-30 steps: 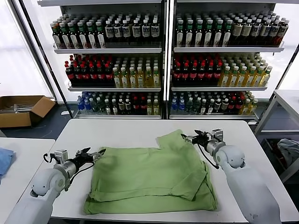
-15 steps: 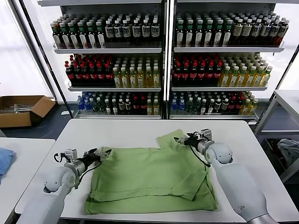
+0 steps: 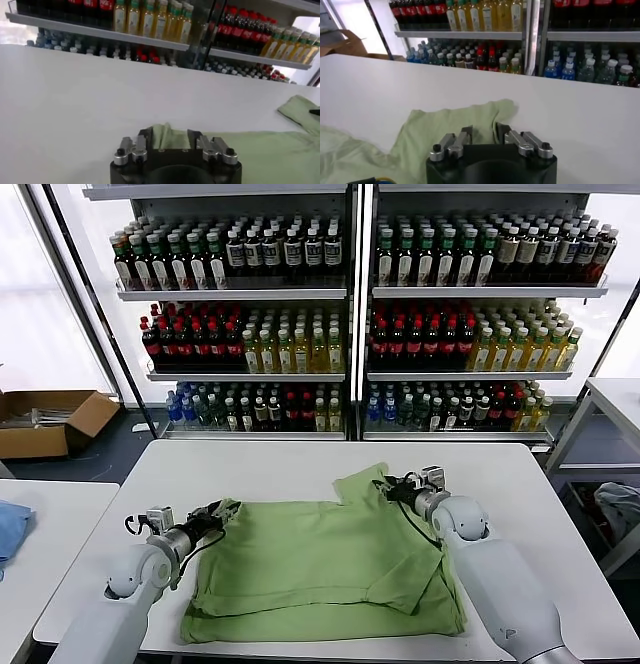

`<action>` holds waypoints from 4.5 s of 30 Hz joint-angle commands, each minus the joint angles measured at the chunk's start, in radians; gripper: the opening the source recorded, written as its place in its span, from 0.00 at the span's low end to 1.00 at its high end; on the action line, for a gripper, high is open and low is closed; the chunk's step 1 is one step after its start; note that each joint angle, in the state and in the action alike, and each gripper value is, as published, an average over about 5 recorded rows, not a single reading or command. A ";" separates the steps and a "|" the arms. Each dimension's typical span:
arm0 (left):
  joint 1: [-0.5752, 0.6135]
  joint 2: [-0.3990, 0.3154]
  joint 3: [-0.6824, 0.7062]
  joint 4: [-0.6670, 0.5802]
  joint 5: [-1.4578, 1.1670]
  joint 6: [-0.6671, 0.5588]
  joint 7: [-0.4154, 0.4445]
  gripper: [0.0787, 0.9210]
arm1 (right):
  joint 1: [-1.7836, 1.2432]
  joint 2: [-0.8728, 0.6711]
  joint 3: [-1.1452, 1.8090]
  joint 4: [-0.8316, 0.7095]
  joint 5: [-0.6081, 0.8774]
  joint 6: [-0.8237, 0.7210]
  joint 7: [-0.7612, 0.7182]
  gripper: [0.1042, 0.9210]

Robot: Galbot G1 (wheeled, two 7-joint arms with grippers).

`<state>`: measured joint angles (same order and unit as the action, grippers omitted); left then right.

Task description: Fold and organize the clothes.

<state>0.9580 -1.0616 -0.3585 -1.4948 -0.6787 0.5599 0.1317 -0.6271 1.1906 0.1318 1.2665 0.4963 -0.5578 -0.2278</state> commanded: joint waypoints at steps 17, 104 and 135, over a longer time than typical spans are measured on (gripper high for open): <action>0.091 0.042 -0.054 -0.237 -0.039 -0.087 -0.011 0.02 | -0.119 -0.043 0.121 0.295 0.176 -0.020 0.030 0.00; 0.749 -0.280 -0.115 -0.545 0.270 -0.266 -0.362 0.46 | -1.027 -0.024 0.914 0.770 0.148 0.307 0.007 0.88; 0.651 0.305 -0.859 -0.226 0.080 -0.310 -0.036 0.03 | -0.994 -0.068 0.909 0.814 0.209 0.283 0.030 0.88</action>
<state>1.6290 -1.0300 -0.9372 -1.8719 -0.5119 0.2401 0.0103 -1.6234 1.1248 1.0413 2.0734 0.6983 -0.2726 -0.1997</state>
